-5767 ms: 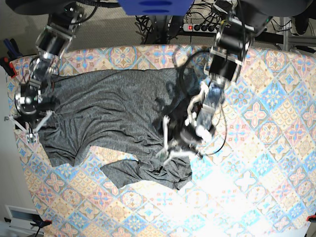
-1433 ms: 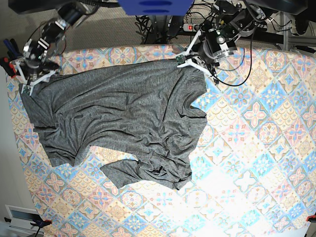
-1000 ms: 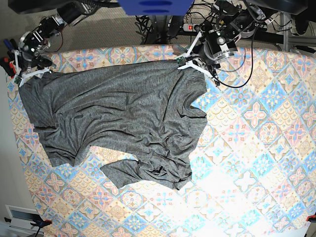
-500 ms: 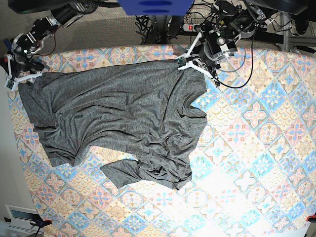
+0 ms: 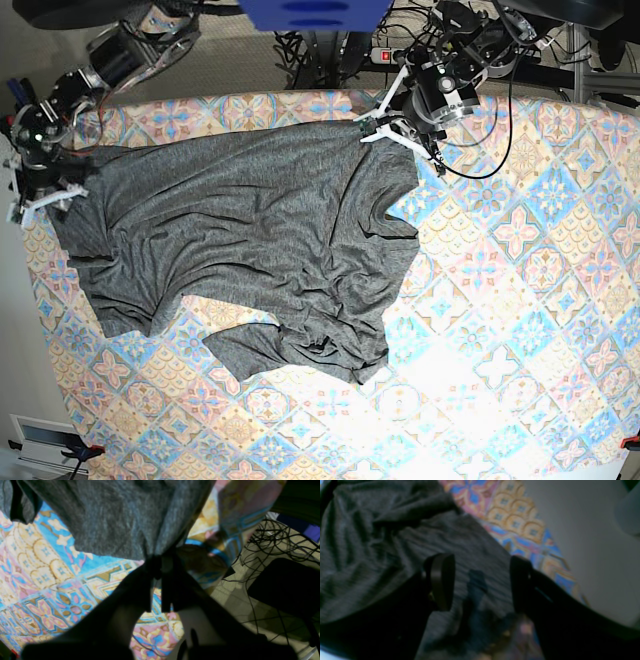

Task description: Layout the t-shirt on the table in an organized manner, then fold the t-shirt properly

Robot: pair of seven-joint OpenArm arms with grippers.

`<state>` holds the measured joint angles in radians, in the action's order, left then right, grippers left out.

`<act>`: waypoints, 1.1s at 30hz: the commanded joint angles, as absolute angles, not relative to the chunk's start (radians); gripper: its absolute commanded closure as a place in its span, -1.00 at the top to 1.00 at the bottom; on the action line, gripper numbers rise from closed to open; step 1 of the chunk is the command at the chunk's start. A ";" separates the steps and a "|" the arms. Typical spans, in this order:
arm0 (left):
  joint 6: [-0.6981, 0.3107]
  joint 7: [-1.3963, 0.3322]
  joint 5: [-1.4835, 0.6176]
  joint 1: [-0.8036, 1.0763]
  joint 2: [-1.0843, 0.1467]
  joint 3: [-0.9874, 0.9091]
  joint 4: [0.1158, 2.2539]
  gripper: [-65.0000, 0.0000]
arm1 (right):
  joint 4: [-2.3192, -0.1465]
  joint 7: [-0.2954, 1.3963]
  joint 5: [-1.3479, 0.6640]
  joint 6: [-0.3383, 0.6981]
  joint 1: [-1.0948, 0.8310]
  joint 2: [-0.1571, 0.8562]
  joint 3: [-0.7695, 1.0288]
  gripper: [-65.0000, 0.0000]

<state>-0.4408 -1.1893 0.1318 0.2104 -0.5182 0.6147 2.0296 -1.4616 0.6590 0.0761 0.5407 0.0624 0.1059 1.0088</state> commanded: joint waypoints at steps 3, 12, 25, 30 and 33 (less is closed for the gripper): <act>-0.437 -1.182 0.137 0.205 -0.526 0.610 2.041 -0.87 | -1.435 0.653 0.070 0.542 0.068 0.116 1.012 0.04; -0.437 -1.184 0.137 0.205 -0.529 0.610 2.041 -0.87 | -1.423 0.654 0.070 0.542 0.068 0.116 1.017 0.04; -0.437 -1.184 0.137 0.205 -0.530 0.610 2.041 -0.87 | -1.291 0.654 0.074 0.541 0.070 0.148 1.106 0.04; -0.437 -1.184 0.137 0.205 -0.530 0.610 2.041 -0.87 | -1.267 0.653 0.074 0.541 0.070 0.166 1.107 0.04; -0.437 -1.184 0.137 0.205 -0.530 0.610 2.041 -0.87 | -1.267 0.653 0.074 0.541 0.070 0.166 1.106 0.04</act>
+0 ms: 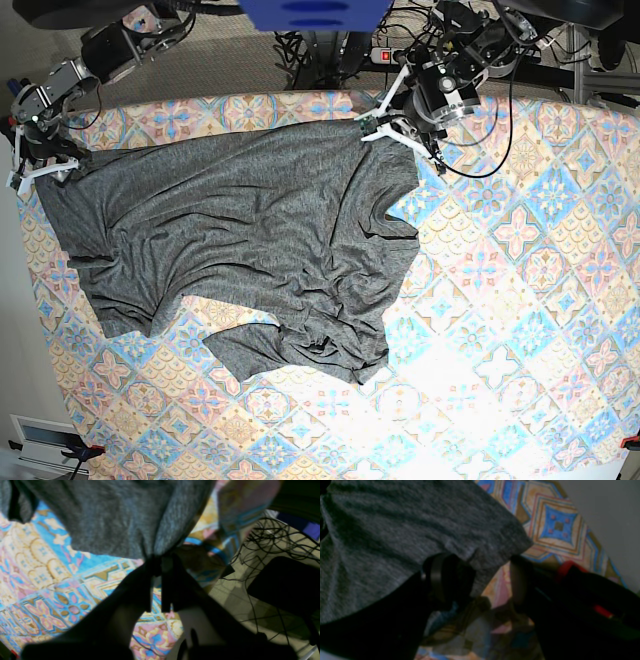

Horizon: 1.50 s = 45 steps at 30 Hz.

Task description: Layout the t-shirt on the table in an organized manner, then fold the t-shirt properly

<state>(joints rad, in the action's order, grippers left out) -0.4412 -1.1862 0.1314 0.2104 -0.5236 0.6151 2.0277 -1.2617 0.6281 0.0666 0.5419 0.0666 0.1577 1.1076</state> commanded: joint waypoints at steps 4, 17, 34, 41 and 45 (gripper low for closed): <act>-0.437 -1.184 0.137 0.205 -0.530 0.610 2.041 -0.87 | -1.264 0.656 0.076 0.541 0.067 0.166 1.099 -0.12; -0.435 -1.184 0.326 0.174 -0.503 0.608 2.037 -0.94 | -1.351 0.622 0.186 0.541 0.067 0.185 1.106 -1.00; -0.437 -1.181 0.326 0.183 -0.438 0.608 2.068 -0.95 | -1.656 0.590 0.186 0.541 -0.001 0.182 1.107 -1.00; -0.437 -1.150 0.326 0.194 -0.430 0.608 2.064 -0.94 | -1.656 0.590 0.188 0.541 -0.021 0.180 1.107 -1.00; -0.437 -1.153 0.332 0.200 -0.380 0.613 2.064 -0.89 | -1.655 0.590 0.188 0.541 -0.021 0.154 1.102 -1.00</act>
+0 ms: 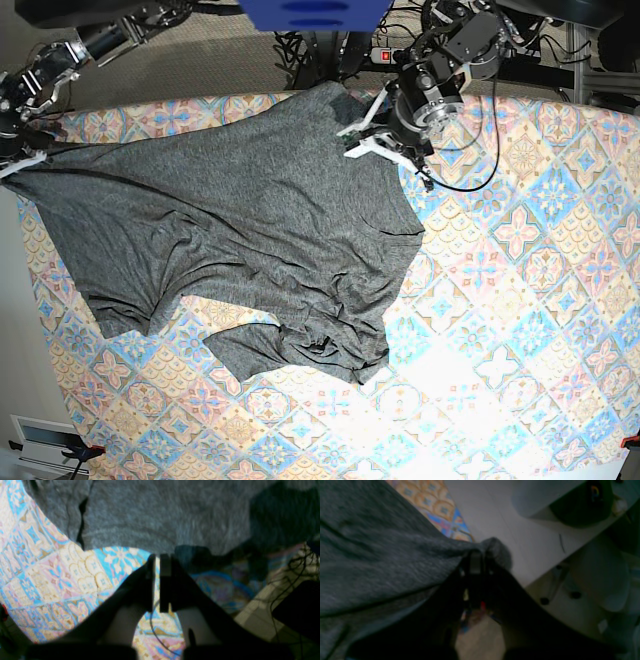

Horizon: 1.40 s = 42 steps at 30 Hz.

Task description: Layout the t-shirt on the table in an organized manner, then fold the t-shirt properly

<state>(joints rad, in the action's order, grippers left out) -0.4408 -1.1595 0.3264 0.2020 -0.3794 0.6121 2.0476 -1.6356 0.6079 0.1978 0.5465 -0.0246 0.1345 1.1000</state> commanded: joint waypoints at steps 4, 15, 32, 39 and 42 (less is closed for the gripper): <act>-0.437 -1.152 0.331 0.225 -0.349 0.615 2.064 -0.82 | -1.647 0.590 0.189 0.541 -0.021 0.154 1.101 -1.00; -0.435 -1.153 0.332 0.254 -0.262 0.711 2.064 -0.41 | -1.629 0.593 0.191 0.541 -0.031 0.153 1.059 -0.95; -0.435 -1.296 0.332 0.223 -0.317 0.809 2.064 0.11 | -1.620 0.596 0.191 0.541 -0.036 0.153 1.059 -0.93; -0.437 -1.296 0.332 0.222 -0.343 0.834 2.064 0.11 | -1.620 0.596 0.191 0.541 -0.044 0.153 1.059 -0.93; -0.437 -1.294 0.326 0.206 -0.363 0.832 2.061 0.11 | -1.620 0.596 0.191 0.541 -0.044 0.153 1.059 -0.93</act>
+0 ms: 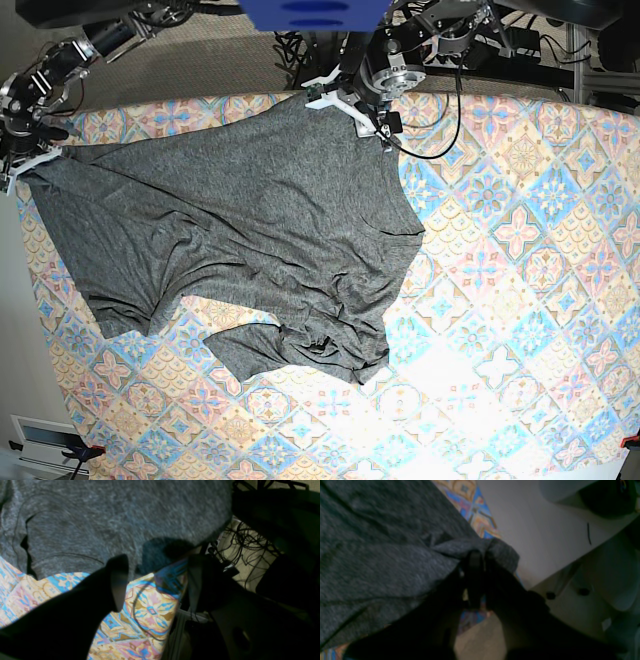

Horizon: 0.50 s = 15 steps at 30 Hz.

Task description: Layout the t-shirt on the table in an organized manner, then fold the t-shirt properly

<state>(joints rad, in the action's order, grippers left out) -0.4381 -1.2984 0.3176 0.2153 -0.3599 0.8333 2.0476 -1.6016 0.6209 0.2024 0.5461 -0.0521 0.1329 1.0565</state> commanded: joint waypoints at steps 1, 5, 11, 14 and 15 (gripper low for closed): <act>-0.437 -1.294 0.326 0.194 -0.364 0.832 2.058 0.11 | -1.620 0.596 0.191 0.541 -0.044 0.153 1.059 -0.93; -0.437 -1.288 0.325 0.156 -0.364 0.832 2.054 0.11 | -1.620 0.596 0.191 0.541 -0.044 0.153 1.059 -0.93; -0.437 -1.201 0.326 0.137 -0.366 0.832 1.905 0.11 | -1.620 0.596 0.191 0.541 -0.044 0.153 1.059 -0.93; -0.438 -1.198 0.325 0.162 -0.366 0.834 1.948 0.11 | -1.620 0.596 0.191 0.541 -0.044 0.153 1.061 -0.93; -0.438 -1.198 0.325 0.171 -0.366 0.834 1.975 0.11 | -1.620 0.596 0.191 0.541 -0.044 0.153 1.061 -0.93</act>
<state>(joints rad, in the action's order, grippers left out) -0.4358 -1.2152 0.3416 0.1635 -0.3645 0.8303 1.9587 -1.6016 0.6212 0.2024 0.5461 -0.0521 0.1333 1.0569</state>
